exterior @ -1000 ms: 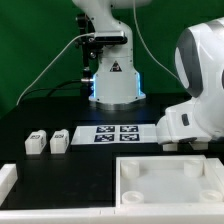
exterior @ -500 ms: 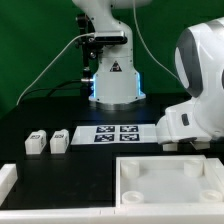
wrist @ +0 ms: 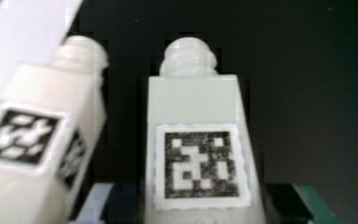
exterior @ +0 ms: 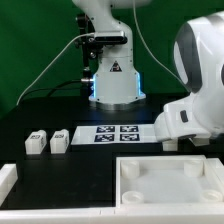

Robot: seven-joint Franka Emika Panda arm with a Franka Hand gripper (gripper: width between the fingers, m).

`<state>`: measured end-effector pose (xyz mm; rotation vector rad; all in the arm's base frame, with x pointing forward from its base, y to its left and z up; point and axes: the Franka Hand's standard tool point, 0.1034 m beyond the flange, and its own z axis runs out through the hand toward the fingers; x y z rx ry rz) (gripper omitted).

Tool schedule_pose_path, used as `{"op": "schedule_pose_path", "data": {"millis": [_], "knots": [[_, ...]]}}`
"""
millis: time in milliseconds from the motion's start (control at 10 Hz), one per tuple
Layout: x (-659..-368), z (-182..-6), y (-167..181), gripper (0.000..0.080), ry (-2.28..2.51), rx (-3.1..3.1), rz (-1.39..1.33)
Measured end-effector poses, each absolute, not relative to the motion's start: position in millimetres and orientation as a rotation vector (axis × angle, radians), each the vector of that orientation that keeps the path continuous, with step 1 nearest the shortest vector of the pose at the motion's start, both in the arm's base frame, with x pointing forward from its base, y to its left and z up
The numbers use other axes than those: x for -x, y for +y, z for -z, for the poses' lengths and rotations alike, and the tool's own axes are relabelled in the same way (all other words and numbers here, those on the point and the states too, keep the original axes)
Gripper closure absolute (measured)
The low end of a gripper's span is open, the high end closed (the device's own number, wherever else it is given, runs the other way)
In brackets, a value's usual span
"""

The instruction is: Assemble one leg

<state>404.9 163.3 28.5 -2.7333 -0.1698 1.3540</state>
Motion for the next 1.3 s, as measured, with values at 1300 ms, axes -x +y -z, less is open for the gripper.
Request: {"op": "schedule_pose_path", "data": {"millis": [1300], "knots": [[-559,-138.4,95,0.0508,-0.169,3.01,0.271]]}}
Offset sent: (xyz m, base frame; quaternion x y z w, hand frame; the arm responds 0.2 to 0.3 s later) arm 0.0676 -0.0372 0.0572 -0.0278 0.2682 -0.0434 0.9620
